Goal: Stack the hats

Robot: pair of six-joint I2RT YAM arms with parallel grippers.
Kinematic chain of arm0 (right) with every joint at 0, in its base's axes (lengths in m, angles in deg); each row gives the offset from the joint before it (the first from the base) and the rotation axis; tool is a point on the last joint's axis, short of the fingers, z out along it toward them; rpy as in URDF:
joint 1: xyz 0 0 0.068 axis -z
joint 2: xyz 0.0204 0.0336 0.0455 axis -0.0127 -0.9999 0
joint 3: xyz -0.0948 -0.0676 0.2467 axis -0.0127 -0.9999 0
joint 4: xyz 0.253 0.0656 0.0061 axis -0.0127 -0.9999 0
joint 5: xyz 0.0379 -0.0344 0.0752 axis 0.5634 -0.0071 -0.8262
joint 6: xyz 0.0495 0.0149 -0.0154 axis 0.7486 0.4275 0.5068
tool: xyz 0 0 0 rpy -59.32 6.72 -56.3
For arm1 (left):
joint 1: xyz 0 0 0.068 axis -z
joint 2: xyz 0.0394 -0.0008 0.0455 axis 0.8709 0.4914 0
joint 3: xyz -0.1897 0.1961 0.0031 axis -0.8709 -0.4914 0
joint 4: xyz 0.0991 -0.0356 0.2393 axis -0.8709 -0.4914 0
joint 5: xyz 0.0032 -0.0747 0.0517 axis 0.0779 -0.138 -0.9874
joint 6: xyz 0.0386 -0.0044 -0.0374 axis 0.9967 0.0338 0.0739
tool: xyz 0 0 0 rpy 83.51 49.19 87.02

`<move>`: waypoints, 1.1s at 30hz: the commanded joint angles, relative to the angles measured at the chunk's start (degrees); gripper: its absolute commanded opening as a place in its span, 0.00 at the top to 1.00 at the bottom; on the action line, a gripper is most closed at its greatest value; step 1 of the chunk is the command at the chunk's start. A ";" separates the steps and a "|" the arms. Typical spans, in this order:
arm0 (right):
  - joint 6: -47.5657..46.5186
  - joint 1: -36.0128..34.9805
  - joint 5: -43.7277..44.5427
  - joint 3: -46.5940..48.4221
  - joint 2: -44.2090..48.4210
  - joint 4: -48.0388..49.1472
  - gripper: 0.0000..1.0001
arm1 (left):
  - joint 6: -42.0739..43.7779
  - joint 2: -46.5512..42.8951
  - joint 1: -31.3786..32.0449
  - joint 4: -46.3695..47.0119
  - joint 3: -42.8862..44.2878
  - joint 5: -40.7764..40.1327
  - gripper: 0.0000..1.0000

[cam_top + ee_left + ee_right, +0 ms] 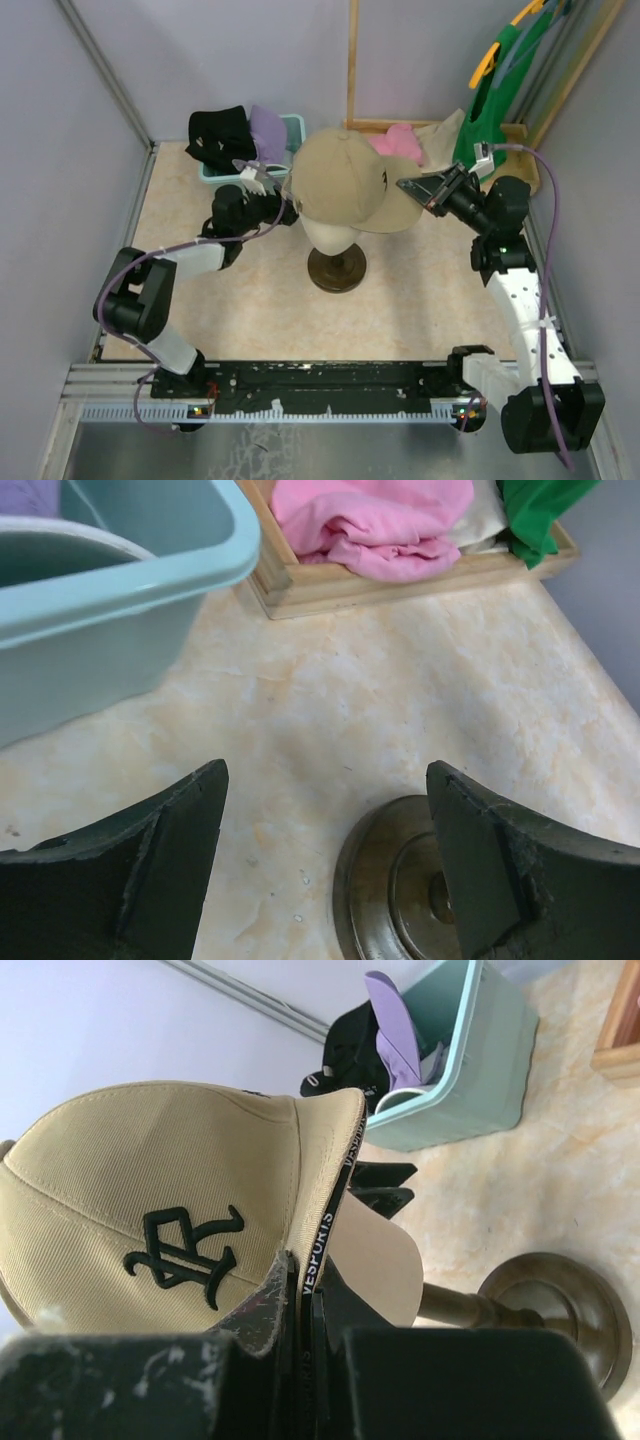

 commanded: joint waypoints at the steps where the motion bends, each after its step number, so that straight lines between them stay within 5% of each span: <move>1: -9.19 -0.25 5.75 -2.77 -0.63 5.98 1.00 | 0.76 -2.58 -1.25 -3.89 2.22 1.22 0.14; 8: -11.65 -0.22 4.49 2.85 -4.52 4.56 1.00 | 0.76 -3.46 -3.88 -9.39 6.77 2.30 0.14; 14: -9.82 -0.05 3.80 4.33 -4.02 3.13 0.56 | 0.88 -3.69 -7.09 -19.91 16.63 4.64 0.13; 18: -6.04 1.28 3.13 3.44 -3.59 4.90 0.41 | 0.51 -4.10 -8.93 -23.38 20.70 5.97 0.12; 24: -1.66 3.03 2.26 1.90 -1.98 7.07 0.33 | 1.34 -4.77 -11.89 -28.17 25.31 7.93 0.12; 33: -10.53 7.32 3.35 5.12 -5.53 -3.48 0.26 | -0.65 -6.19 -14.12 -35.53 31.02 17.60 0.11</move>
